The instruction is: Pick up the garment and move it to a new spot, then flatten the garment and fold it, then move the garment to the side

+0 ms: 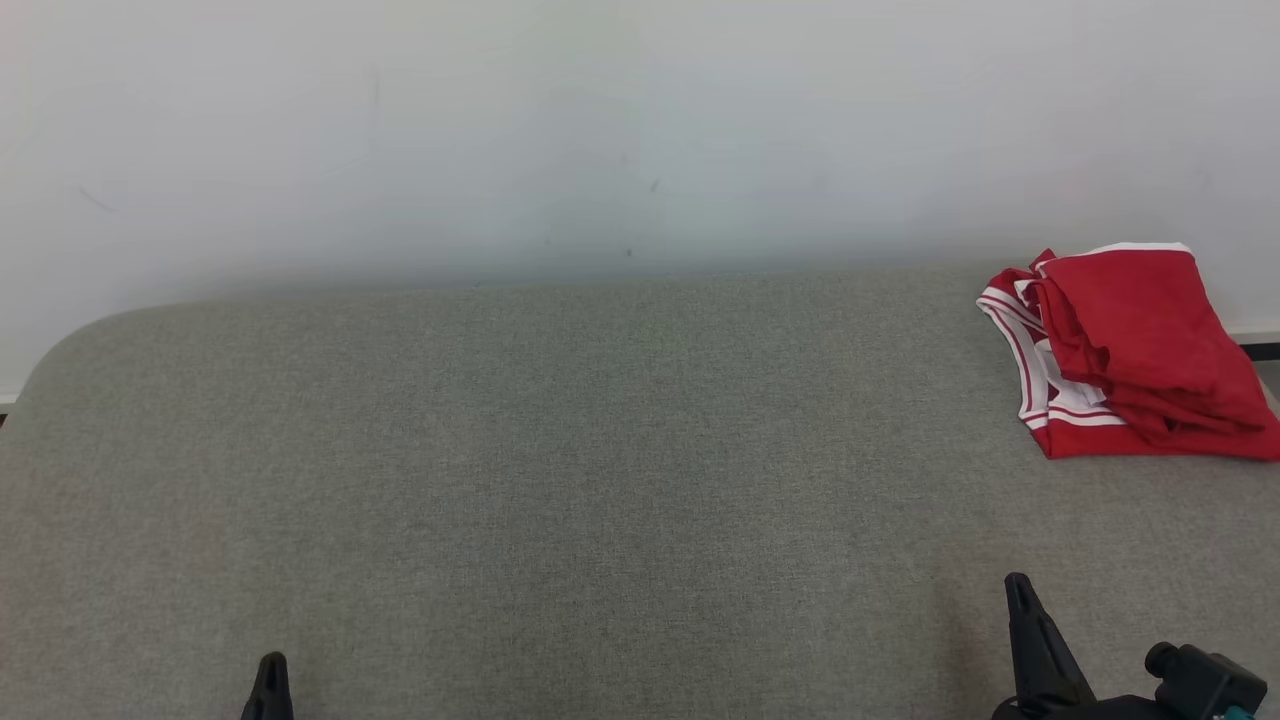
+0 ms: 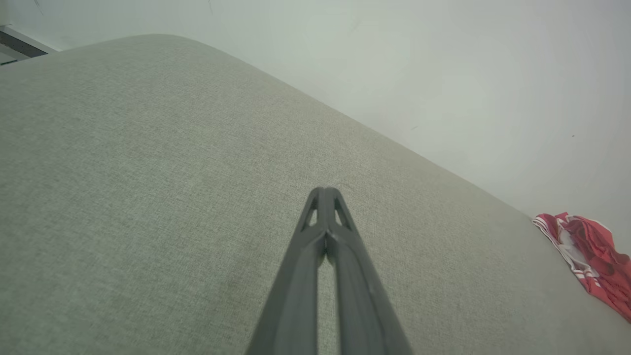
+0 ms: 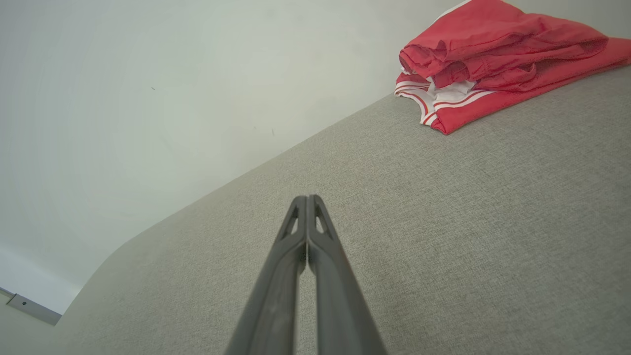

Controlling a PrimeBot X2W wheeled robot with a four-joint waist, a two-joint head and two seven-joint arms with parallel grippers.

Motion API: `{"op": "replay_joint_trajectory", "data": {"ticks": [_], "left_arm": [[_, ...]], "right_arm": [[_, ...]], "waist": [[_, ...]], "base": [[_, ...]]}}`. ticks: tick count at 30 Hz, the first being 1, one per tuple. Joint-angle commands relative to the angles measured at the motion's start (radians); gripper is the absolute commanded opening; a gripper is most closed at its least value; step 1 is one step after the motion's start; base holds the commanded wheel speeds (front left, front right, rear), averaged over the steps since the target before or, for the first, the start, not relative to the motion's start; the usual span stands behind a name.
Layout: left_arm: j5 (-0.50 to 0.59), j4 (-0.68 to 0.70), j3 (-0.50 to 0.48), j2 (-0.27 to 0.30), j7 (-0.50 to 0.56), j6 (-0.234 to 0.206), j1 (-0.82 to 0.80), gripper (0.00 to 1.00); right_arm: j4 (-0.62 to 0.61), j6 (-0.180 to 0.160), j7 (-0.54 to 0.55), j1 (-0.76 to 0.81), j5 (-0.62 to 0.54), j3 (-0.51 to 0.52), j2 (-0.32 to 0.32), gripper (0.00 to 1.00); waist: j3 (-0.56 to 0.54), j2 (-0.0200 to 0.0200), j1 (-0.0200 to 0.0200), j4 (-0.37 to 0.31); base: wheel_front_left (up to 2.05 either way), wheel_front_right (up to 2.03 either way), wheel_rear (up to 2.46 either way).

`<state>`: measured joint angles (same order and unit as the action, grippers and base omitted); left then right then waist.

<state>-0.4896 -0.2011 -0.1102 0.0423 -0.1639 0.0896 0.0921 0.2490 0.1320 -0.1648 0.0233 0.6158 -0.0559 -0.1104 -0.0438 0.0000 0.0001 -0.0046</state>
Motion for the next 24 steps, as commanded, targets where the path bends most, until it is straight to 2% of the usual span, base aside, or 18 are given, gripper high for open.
{"op": "replay_joint_trajectory", "data": {"ticks": [1,24], "left_arm": [[-0.030,0.012,-0.001,0.005,0.007,0.005,-0.029,0.00],[-0.375,-0.005,-0.002,0.007,0.092,0.017,-0.086,0.00]], "right_arm": [[-0.014,0.000,0.006,-0.025,0.029,0.008,0.001,0.00],[-0.013,-0.001,0.088,-0.060,0.337,0.055,0.016,0.00]], "waist": [[0.000,0.0000,0.0000,0.000],[0.011,0.0000,0.0000,0.001]], "base": [[0.00,0.00,0.00],[0.00,0.00,0.00]]}}
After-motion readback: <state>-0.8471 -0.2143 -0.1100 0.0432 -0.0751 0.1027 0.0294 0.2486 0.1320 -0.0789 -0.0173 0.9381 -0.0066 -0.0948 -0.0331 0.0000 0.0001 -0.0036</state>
